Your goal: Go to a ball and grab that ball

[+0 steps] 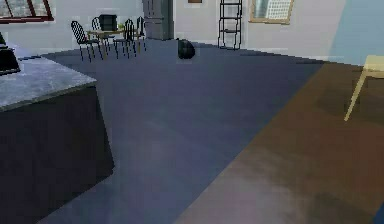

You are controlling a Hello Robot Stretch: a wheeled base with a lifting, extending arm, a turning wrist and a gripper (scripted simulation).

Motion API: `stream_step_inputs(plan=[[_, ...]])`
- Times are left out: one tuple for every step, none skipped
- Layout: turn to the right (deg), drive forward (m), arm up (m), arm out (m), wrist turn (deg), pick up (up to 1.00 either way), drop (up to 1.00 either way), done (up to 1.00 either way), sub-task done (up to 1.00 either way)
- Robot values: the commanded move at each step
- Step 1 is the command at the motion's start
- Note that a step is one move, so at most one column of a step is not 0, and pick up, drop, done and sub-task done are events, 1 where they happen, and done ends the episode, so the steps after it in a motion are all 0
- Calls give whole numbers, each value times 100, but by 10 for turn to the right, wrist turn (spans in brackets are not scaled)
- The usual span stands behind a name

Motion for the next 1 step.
stream_step_inputs(plan=[[150,0,0,0,0,0,0,0,0]])
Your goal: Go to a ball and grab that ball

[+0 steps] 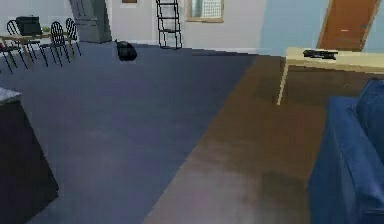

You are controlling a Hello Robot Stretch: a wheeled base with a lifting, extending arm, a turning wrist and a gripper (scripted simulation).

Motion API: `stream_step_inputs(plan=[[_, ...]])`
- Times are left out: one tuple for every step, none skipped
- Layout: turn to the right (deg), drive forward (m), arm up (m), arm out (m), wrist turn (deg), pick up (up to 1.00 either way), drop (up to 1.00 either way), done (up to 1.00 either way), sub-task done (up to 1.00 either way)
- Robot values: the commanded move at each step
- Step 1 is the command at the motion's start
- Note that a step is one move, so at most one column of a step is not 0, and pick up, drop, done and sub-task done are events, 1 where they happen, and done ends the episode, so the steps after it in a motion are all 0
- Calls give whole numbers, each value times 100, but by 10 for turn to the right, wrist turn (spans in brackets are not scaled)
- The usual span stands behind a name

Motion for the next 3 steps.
stream_step_inputs(plan=[[0,50,0,0,0,0,0,0,0],[180,0,0,0,0,0,0,0,0],[0,100,0,0,0,0,0,0,0]])
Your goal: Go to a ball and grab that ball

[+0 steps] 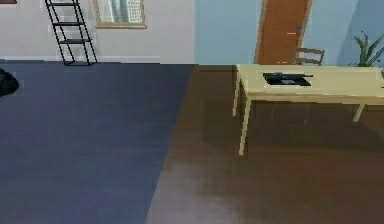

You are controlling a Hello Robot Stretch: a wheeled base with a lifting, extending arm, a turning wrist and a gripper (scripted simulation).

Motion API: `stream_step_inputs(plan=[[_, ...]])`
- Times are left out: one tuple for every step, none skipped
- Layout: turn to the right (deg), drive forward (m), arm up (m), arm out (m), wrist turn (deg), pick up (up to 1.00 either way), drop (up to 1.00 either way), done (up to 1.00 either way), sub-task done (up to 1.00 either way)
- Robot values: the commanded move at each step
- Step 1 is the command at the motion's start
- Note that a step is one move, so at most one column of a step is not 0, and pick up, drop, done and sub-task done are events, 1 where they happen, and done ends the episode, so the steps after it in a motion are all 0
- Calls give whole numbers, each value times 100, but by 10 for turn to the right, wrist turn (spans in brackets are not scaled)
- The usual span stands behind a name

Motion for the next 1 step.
stream_step_inputs(plan=[[30,0,0,0,0,0,0,0,0]])
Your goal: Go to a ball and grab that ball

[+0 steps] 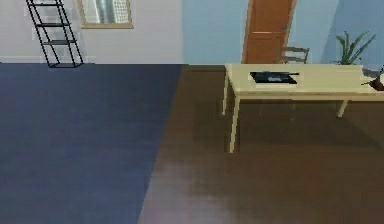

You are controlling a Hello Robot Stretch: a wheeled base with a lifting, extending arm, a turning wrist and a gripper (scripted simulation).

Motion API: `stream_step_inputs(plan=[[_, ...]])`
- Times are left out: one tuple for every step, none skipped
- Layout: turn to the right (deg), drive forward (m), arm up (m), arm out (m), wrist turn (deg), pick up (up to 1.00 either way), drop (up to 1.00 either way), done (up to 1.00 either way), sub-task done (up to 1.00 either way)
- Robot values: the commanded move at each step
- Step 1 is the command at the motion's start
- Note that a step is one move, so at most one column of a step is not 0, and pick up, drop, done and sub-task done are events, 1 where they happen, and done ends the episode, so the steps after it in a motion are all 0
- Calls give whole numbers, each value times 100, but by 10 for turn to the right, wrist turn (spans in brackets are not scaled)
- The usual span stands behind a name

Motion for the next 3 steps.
stream_step_inputs(plan=[[0,75,0,0,0,0,0,0,0],[450,0,0,0,0,0,0,0,0],[120,0,0,0,0,0,0,0,0]])
